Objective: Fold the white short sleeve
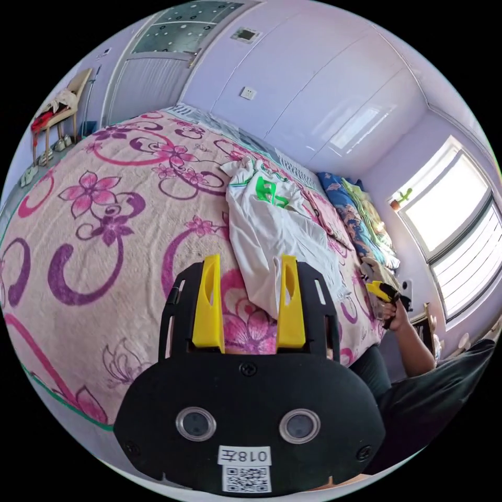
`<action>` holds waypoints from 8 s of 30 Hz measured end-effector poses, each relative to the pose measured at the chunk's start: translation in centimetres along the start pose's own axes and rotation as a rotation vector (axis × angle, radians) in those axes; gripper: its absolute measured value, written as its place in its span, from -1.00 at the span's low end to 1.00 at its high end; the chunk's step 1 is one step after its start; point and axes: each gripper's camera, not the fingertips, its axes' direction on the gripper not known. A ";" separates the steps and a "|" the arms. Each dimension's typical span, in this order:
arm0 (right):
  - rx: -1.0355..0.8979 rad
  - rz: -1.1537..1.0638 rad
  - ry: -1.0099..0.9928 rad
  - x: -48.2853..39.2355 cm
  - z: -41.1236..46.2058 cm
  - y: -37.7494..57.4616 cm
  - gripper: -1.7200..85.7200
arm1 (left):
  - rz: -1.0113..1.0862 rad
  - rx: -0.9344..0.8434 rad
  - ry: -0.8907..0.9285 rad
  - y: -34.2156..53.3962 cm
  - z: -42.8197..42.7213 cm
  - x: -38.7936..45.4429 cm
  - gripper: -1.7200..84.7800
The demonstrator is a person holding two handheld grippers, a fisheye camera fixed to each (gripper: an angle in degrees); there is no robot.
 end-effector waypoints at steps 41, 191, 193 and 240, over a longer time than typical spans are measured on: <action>0.129 0.430 -0.244 11.1 16.4 -12.5 -0.72 | -0.661 0.389 0.339 26.6 22.6 0.5 -0.98; 0.074 0.185 -0.347 14.4 7.9 4.8 -0.90 | -0.440 -0.109 0.446 44.1 16.3 -11.5 -0.84; 0.028 0.198 -0.290 14.4 8.0 4.5 -0.88 | -0.487 -0.092 0.391 43.7 14.3 -12.3 -0.79; 0.113 -0.045 -0.106 5.2 16.2 -30.0 -0.72 | -0.275 0.168 -0.246 5.8 3.8 8.6 -0.82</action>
